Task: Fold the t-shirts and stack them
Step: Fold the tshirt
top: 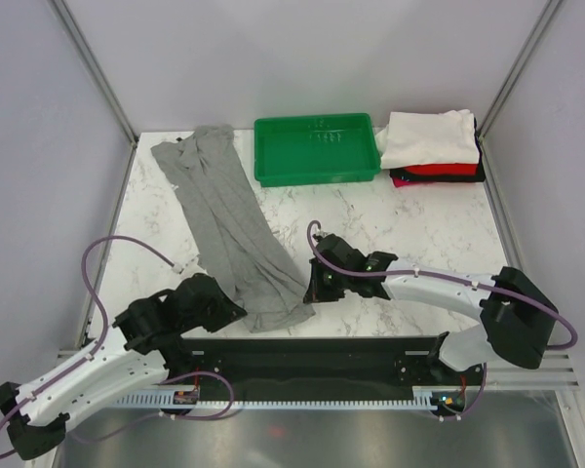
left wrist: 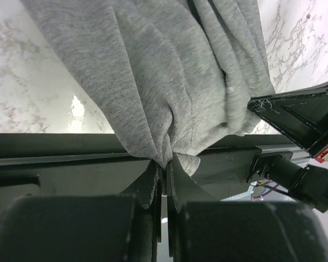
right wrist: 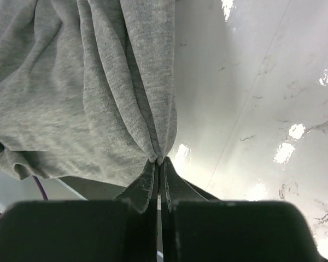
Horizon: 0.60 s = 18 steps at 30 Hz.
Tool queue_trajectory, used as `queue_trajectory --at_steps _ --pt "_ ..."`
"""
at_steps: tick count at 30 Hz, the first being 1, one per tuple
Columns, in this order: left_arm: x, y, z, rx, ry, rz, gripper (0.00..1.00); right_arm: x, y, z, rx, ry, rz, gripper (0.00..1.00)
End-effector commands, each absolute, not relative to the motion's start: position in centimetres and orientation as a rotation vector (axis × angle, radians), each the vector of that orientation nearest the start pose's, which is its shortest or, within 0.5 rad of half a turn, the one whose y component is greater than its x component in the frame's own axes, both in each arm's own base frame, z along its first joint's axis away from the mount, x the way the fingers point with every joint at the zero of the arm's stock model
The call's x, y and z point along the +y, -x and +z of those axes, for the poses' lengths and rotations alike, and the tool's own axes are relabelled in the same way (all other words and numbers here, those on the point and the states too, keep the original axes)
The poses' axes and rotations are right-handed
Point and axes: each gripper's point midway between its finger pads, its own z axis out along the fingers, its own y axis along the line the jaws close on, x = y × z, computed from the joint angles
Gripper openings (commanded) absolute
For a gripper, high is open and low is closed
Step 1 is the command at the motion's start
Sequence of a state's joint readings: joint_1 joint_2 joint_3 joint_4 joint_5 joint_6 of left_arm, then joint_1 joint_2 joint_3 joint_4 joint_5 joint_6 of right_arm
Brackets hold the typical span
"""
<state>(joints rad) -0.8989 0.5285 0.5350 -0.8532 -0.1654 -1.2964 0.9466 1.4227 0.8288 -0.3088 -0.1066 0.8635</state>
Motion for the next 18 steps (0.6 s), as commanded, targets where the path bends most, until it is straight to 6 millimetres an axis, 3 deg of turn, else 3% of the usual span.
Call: queue_trajectory --at_steps 1,4,7,9,10,11,17,18 --pt "-14.0 -10.9 12.4 2.488 0.579 -0.687 0.02 31.0 -17.1 9.3 2.674 0.074 0.753 0.00" --pt "-13.3 -11.5 12.7 2.454 0.586 -0.640 0.02 31.4 -17.9 10.2 2.659 0.082 0.733 0.00" --pt "-12.5 -12.5 13.4 2.398 0.618 -0.589 0.02 33.3 -20.0 12.9 2.602 0.120 0.727 0.00" --pt "-11.8 -13.5 13.9 2.343 0.643 -0.543 0.02 34.0 -21.1 12.6 2.610 0.170 0.678 0.00" --pt "-11.5 -13.9 14.3 2.321 0.650 -0.529 0.02 34.9 -22.0 14.1 2.586 0.184 0.680 0.00" --pt "-11.1 -14.7 15.3 2.270 0.659 -0.509 0.02 35.2 -22.7 13.3 2.600 0.214 0.636 0.00" --pt "-10.6 -18.9 19.0 2.169 0.515 -0.308 0.02 37.4 -28.4 16.1 2.547 0.226 0.591 0.00" --pt "-10.1 -20.0 18.7 2.176 0.525 -0.241 0.02 37.3 -29.3 16.3 2.545 0.227 0.584 0.00"
